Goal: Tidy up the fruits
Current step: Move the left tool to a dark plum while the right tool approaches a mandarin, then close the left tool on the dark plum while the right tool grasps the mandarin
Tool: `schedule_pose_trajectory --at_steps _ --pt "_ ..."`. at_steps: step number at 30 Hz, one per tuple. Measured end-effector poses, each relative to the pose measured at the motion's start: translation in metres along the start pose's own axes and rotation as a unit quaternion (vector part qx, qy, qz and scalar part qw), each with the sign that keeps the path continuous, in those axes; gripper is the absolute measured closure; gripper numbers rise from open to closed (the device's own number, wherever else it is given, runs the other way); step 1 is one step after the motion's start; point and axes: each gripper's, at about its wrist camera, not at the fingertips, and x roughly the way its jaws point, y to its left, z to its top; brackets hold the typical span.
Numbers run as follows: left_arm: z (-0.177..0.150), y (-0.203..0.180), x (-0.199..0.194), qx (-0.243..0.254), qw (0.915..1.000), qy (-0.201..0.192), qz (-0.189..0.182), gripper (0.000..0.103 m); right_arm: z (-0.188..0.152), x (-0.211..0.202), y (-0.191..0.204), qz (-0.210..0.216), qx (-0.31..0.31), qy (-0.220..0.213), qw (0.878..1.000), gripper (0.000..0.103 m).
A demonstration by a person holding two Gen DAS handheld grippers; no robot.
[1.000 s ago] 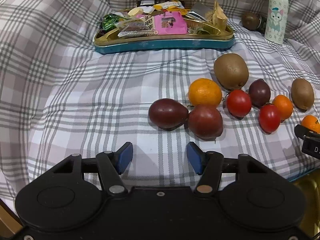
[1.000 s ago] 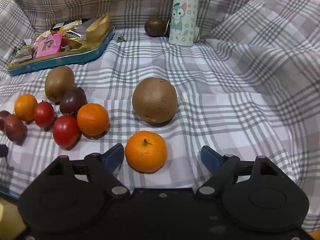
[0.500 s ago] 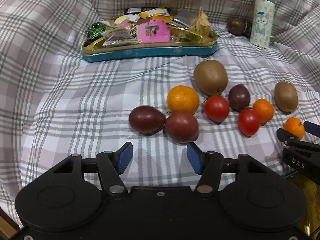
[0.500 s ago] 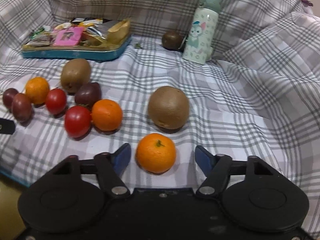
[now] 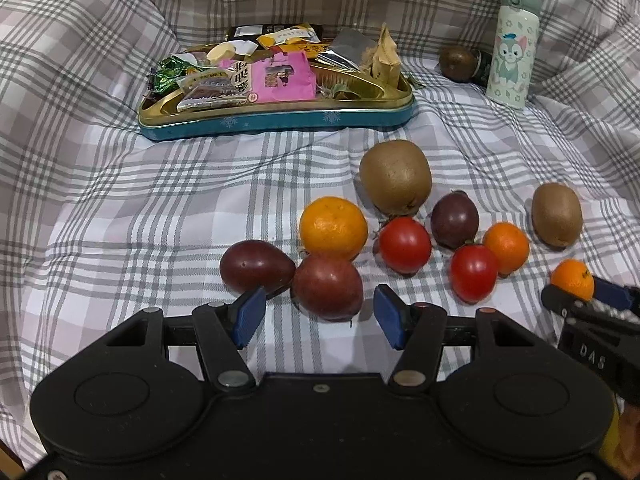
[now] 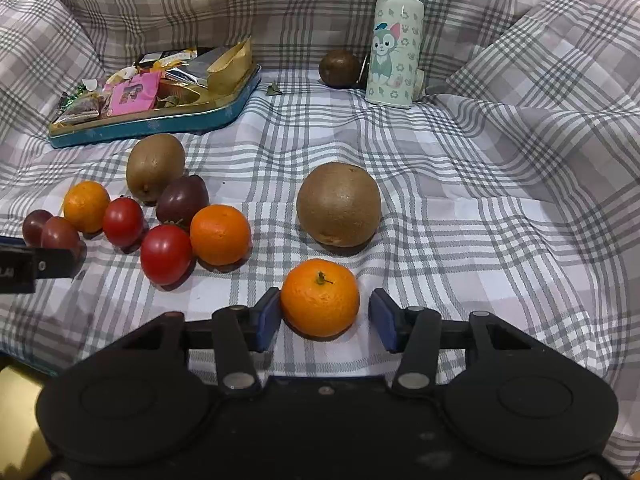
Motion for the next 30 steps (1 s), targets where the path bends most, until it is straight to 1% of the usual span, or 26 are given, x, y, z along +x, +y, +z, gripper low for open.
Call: schedule_pose_trajectory --at_steps 6,11,12,13,14,16,18,24,27,30 --pt "0.007 -0.003 0.006 -0.002 1.0000 -0.003 -0.002 0.041 -0.001 -0.002 0.000 0.000 0.005 -0.007 1.000 0.055" --pt "0.006 -0.007 0.012 0.001 0.9999 0.011 -0.007 0.041 0.000 -0.009 -0.002 0.004 0.016 -0.015 1.000 0.055" --pt "0.006 -0.006 0.014 0.001 0.9998 0.016 -0.008 0.047 0.001 -0.010 -0.002 0.006 0.015 -0.017 1.000 0.057" --pt "0.005 -0.005 0.016 -0.001 0.9997 0.022 -0.008 0.050 0.001 -0.012 -0.001 0.009 0.014 -0.021 1.000 0.058" --pt "0.005 -0.004 0.018 -0.006 0.9995 0.028 -0.009 0.050 0.002 -0.013 -0.001 0.010 0.013 -0.022 1.000 0.058" --pt "0.004 0.000 0.018 -0.015 0.9993 0.030 -0.014 0.050 0.003 -0.015 0.001 0.013 0.010 -0.023 1.000 0.058" --pt "0.005 0.003 0.016 -0.018 0.9993 0.031 -0.011 0.050 0.003 -0.014 0.002 0.015 0.011 -0.019 1.000 0.058" --pt "0.005 0.007 0.017 -0.019 0.9993 0.031 -0.004 0.050 0.005 0.003 -0.001 0.017 0.031 0.006 0.999 0.057" --pt "0.005 0.005 0.018 -0.014 0.9995 0.029 0.001 0.050 0.007 0.007 0.000 0.015 0.035 0.000 0.999 0.056" --pt "0.003 0.003 0.018 -0.008 0.9996 0.026 0.005 0.050 0.007 0.009 0.005 0.009 0.020 -0.002 1.000 0.052"
